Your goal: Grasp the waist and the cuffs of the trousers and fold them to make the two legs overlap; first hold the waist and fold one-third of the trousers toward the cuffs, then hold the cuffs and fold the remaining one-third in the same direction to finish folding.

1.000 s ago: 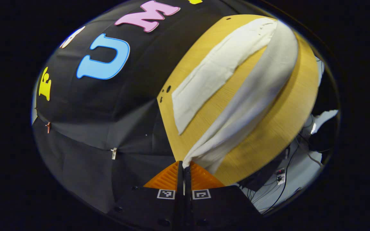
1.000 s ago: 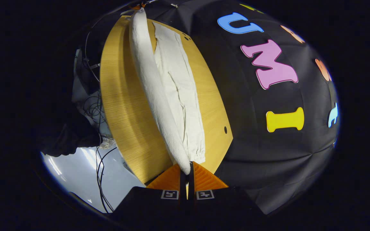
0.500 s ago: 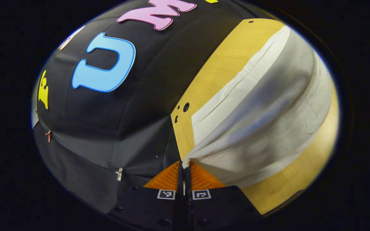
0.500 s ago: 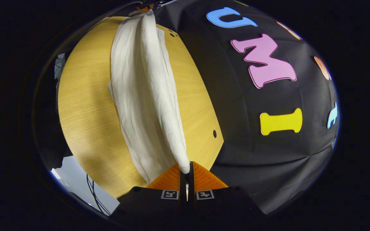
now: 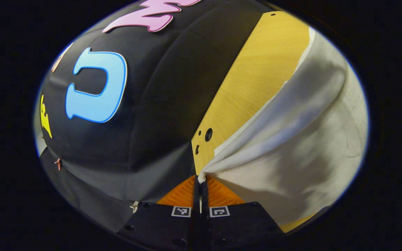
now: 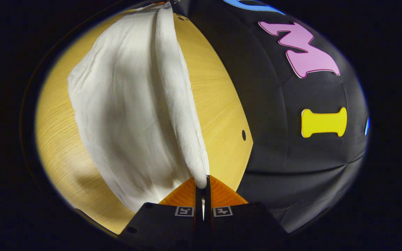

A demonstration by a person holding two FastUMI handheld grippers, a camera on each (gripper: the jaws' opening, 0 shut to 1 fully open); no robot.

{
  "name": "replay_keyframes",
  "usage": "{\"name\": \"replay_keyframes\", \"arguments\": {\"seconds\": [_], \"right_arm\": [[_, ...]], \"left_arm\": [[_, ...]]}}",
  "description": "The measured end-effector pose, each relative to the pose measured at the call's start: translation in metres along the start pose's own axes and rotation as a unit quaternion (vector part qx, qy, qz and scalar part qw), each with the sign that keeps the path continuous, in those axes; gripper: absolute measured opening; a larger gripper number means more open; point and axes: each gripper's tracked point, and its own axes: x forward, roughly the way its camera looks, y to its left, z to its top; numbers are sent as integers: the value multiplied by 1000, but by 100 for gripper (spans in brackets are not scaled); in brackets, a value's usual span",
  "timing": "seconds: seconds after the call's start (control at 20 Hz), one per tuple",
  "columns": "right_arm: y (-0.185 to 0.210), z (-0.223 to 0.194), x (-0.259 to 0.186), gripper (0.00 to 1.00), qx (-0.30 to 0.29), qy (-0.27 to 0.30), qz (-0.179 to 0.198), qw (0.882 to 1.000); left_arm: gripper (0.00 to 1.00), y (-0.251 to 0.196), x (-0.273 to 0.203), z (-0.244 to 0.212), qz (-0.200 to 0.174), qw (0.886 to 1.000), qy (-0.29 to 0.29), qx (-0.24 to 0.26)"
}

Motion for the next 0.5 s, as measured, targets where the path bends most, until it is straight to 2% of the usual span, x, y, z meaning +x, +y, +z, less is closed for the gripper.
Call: {"name": "replay_keyframes", "arguments": {"seconds": [0.1,0.2,0.25,0.35,0.5], "right_arm": [[5,0,12,5,-17,5,3,1000],[15,1,28,5,-26,11,24,999],[23,1,36,5,-25,8,41,999],[24,3,37,5,-30,-5,53,998],[22,11,43,5,-48,-34,56,997]], "left_arm": [[5,-17,15,-1,-14,1000,2,17],[5,-50,25,-18,-67,997,34,26],[5,-74,22,-37,-107,992,69,14],[6,-75,23,-46,-92,992,80,18],[5,-80,28,-56,-88,992,90,19]]}}
